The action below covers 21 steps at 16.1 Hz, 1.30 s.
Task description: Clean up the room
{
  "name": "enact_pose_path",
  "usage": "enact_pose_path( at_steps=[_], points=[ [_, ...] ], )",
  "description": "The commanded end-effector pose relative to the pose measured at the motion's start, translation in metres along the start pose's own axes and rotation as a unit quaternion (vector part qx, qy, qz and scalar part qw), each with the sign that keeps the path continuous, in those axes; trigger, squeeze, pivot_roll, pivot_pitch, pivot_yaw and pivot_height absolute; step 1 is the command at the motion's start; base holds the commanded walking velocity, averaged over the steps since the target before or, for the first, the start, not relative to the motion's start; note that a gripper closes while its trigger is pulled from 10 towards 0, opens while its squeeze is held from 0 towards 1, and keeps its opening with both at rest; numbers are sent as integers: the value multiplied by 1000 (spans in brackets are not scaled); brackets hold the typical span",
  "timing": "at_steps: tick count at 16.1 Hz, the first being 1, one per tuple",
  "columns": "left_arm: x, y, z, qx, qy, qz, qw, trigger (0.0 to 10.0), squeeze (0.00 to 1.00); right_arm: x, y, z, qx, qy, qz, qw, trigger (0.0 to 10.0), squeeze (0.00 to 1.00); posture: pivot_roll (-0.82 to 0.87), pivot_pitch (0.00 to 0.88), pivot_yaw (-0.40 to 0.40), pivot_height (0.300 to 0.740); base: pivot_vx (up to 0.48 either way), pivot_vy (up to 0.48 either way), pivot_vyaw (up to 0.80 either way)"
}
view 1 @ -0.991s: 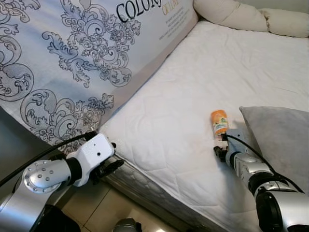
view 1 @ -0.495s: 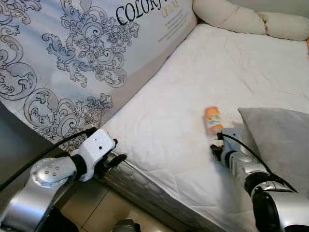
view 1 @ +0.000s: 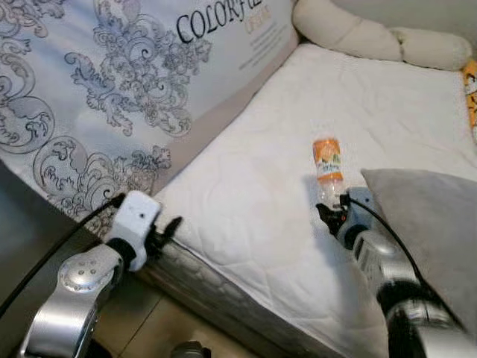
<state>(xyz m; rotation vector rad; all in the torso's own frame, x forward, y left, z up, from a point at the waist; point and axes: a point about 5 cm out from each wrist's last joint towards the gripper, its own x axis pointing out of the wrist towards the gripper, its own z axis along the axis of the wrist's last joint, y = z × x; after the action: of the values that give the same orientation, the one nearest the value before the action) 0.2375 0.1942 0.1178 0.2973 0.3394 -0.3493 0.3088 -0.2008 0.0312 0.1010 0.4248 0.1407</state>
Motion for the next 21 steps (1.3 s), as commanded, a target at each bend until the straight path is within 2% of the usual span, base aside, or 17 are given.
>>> enact_pose_path(
  at_steps=[1,3,4,9,10,12,13,15,18,21],
  points=[
    [2,4,-3,1,2,29,1000,10000,0,-2,9,3,-6,-12,15,1000,10000,0,122,0,-2,740,0,0,0],
    [8,2,-2,-10,-7,47,999,10000,0,-11,13,-2,-9,-24,0,1000,10000,0,95,0,12,740,0,0,400],
    [10,1,-3,-14,-7,58,998,10000,0,-18,16,-6,3,-27,-5,1000,10000,0,88,0,15,740,0,0,800],
    [10,2,-13,-22,0,91,996,10000,0,-43,33,-18,9,-12,23,1000,10000,0,81,0,13,740,0,0,800],
    [9,2,-14,-23,0,94,995,10000,0,-45,35,-15,11,-19,24,999,0,0,83,0,13,740,0,0,800],
    [9,3,-13,-22,-2,97,995,10000,0,-46,39,-12,16,-24,31,999,0,0,87,0,11,740,0,0,800],
    [9,4,-13,-24,-5,105,994,10000,0,-46,45,-12,-6,-14,52,999,0,0,91,0,8,740,0,0,800],
    [9,3,-16,-48,-1,108,993,10000,0,-48,47,-12,-14,-3,64,998,10000,0,91,0,7,740,0,0,800],
    [8,-2,-22,-64,10,98,993,10000,0,-51,45,-11,-32,5,72,997,10000,0,101,0,-5,740,0,0,800],
    [2,0,-23,-47,-2,116,992,10000,0,-50,49,-8,-40,13,90,995,10000,0,134,0,-32,740,0,0,800]
  ],
)
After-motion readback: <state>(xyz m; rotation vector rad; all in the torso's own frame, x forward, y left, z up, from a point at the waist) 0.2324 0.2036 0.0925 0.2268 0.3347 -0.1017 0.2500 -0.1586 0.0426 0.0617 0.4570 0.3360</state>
